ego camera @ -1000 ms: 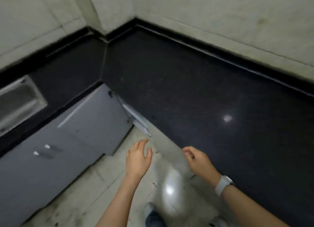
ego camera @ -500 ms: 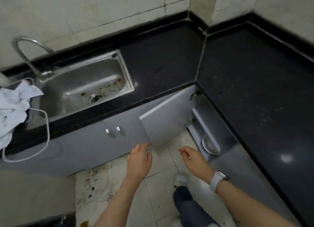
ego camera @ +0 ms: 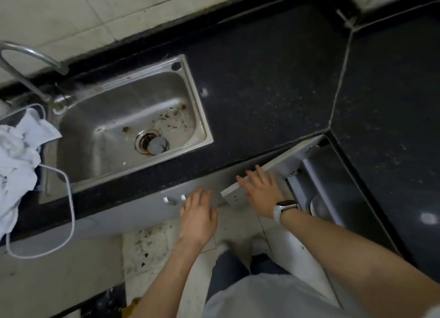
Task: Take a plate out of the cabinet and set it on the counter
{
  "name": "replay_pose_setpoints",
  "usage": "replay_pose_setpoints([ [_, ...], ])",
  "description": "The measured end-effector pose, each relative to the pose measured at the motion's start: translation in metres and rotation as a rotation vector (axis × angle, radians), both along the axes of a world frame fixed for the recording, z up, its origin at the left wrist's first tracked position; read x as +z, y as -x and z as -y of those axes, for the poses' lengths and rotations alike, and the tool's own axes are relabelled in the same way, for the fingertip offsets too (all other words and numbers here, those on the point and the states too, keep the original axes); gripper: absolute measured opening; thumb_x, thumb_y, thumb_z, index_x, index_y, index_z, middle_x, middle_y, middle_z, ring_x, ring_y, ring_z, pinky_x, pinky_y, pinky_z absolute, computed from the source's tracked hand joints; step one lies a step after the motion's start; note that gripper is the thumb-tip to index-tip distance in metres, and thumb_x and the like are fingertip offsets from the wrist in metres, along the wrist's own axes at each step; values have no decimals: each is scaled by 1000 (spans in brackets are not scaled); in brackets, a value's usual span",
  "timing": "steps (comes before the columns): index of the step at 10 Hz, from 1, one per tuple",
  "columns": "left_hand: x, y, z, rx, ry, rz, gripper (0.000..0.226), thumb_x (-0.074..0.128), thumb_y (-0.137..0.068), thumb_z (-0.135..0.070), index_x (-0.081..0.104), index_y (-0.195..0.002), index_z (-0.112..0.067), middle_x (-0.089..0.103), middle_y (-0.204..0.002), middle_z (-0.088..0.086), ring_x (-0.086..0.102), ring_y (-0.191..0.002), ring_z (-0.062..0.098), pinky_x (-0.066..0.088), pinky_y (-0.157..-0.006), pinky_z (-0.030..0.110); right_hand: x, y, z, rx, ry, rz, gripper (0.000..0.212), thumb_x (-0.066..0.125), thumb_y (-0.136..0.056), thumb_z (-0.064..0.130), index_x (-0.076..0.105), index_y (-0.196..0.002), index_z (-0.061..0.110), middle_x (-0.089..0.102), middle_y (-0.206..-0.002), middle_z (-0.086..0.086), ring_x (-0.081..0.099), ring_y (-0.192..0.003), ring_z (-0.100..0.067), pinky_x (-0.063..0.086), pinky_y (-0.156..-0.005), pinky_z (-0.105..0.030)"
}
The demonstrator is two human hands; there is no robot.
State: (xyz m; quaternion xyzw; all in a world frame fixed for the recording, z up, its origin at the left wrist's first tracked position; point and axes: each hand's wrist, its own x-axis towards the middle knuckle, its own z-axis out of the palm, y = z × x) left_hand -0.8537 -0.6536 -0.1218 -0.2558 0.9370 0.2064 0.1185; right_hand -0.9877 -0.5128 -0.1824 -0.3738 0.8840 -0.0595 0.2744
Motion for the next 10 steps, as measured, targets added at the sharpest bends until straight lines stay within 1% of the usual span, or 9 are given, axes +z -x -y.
replay_pose_setpoints([
  [1, -3, 26, 9, -112, 18, 21, 49, 46, -88, -17, 36, -137, -13, 38, -145, 14, 32, -134, 30, 29, -112, 47, 2, -4, -3, -70, 60, 29, 53, 36, -92, 19, 21, -142, 29, 15, -157, -5, -6, -145, -28, 5, -117, -52],
  [2, -7, 64, 6, -283, 60, -2, 47, 49, -86, -16, 42, -133, -14, 38, -146, 13, 32, -135, 32, 29, -108, 50, 6, -20, -15, -198, 181, -30, 33, 46, -85, 21, 55, -116, 17, 53, -133, -14, 27, -139, -36, 33, -108, -57],
  [3, -12, 92, -4, -437, 111, -27, 48, 58, -79, -17, 49, -126, -15, 47, -139, 13, 41, -129, 33, 37, -99, 54, -2, -41, -30, -389, 251, -100, 13, 49, -82, 19, 60, -85, 13, 66, -108, -11, 43, -130, -31, 52, -93, -45],
  [4, -19, 122, -22, -667, 151, -101, 55, 61, -76, -21, 44, -128, -17, 47, -141, 12, 43, -129, 32, 39, -98, 56, -5, -64, -52, -592, 267, -130, 18, 64, -70, 1, 56, -84, 8, 58, -129, -15, 42, -131, -25, 57, -83, -29],
  [5, -25, 150, -40, -789, 167, -122, 69, 60, -79, -25, 29, -140, -17, 31, -151, 14, 29, -138, 36, 29, -105, 62, 2, -74, -74, -855, 170, -95, 82, 44, -66, -22, 24, -140, 6, -8, -151, -5, -5, -139, -23, 31, -108, -23],
  [6, -32, 169, -46, -808, 174, -40, 80, 52, -84, -32, 2, -145, -16, 3, -158, 13, 2, -144, 35, 11, -112, 63, 6, -77, -89, -1020, 23, -34, 89, 32, -72, -20, -7, -144, 14, -21, -153, 0, -19, -139, -17, 10, -118, -27],
  [7, -42, 181, -48, -787, 195, 36, 90, 49, -85, -39, -15, -143, -15, -15, -157, 9, -14, -143, 33, 3, -114, 63, 7, -69, -107, -1121, -153, -27, 84, 32, -78, -12, -10, -144, 17, -17, -156, -1, -12, -144, -27, 1, -119, -44],
  [8, -43, 181, -47, -788, 204, 51, 95, 52, -82, -41, -17, -142, -15, -16, -157, 9, -14, -143, 34, 3, -113, 64, 10, -55, -117, -1161, -227, -16, 85, 30, -76, -12, -11, -144, 18, -17, -157, 0, -14, -143, -30, 2, -118, -54],
  [10, -40, 179, -49, -798, 248, 66, 96, 52, -82, -42, -18, -142, -16, -18, -156, 8, -16, -143, 34, 1, -112, 64, 7, -40, -133, -1199, -190, 70, 82, 31, -79, -9, -11, -144, 20, -14, -157, -2, -18, -143, -27, -1, -118, -54],
])
